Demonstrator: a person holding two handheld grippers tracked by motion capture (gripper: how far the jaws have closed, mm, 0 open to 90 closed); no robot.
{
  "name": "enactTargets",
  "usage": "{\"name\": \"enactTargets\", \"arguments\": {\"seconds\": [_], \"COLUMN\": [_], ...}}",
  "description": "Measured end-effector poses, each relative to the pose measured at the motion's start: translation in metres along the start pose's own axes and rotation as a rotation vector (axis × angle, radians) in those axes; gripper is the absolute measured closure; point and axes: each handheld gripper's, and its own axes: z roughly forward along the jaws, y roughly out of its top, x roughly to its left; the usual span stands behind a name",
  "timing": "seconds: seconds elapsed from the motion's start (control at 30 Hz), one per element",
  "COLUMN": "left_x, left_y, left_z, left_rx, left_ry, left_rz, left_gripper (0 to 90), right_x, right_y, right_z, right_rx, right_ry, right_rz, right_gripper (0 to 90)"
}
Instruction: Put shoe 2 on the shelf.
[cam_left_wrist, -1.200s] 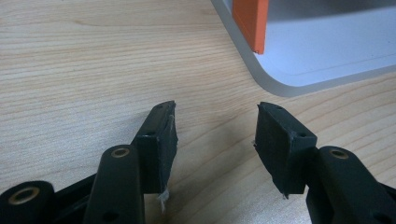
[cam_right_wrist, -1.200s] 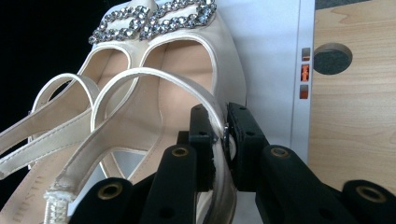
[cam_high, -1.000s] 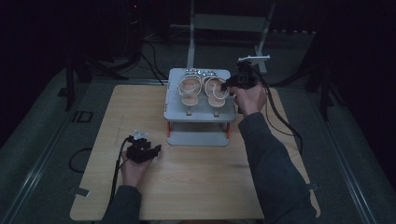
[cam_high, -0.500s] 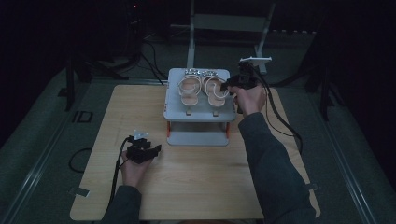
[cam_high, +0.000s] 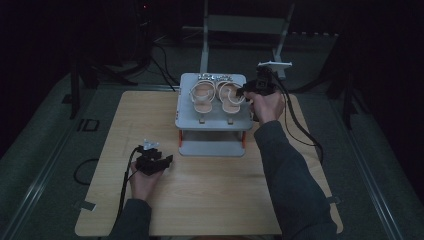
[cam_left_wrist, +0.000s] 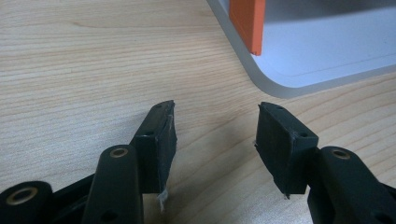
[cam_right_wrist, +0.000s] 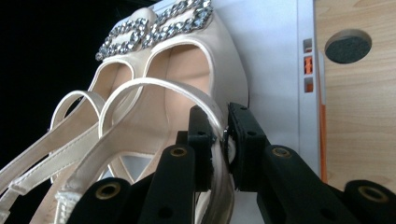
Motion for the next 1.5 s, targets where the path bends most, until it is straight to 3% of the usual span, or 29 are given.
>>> {"name": "enactTargets", "arguments": {"seconds": [0.23,0.43,0.53,0.8,1.0,1.1,1.17,1.2,1.27,1.5], "left_x": [-0.001,-0.001,-0.001,-0.001,-0.001,-0.001,-0.001,-0.001,-0.001,-0.001], "left_y": [0.000,0.000,0.000,0.000,0.000,0.000,0.000,0.000,0.000,0.000], "left_z": [0.001,0.001,0.001,0.001,0.001,0.001,0.001,0.001,0.001,0.001], "left_rx": [-0.004,-0.003,-0.004,-0.004,-0.005,-0.005,-0.005,-0.005,-0.005,-0.005], "left_ry": [0.001,0.001,0.001,0.000,-0.001,-0.002,-0.002,-0.002,-0.002,-0.001], "left_rz": [0.004,0.006,0.006,0.007,0.008,0.008,0.007,0.007,0.007,0.008], "left_gripper": [47.6,47.6,47.6,47.6,47.6,47.6,47.6,47.6,47.7,47.6], "right_x": [0.001,0.000,-0.001,-0.002,-0.001,0.001,0.004,0.004,0.010,0.015], "right_y": [-0.001,-0.001,0.000,-0.001,0.001,0.000,-0.002,-0.002,-0.003,-0.002], "right_z": [0.000,0.001,0.001,0.002,0.002,0.002,0.001,0.001,-0.003,-0.012], "right_rx": [0.019,0.032,0.026,0.010,0.014,0.011,-0.018,-0.018,-0.054,-0.073], "right_ry": [0.025,0.019,0.005,0.016,0.031,0.029,0.004,0.004,-0.015,-0.008], "right_rz": [-0.016,-0.026,-0.074,-0.142,-0.154,-0.189,-0.262,-0.262,-0.332,-0.366], "right_gripper": [75.5,74.7,80.5,81.4,70.5,63.9,59.2,59.2,56.9,54.6]}}
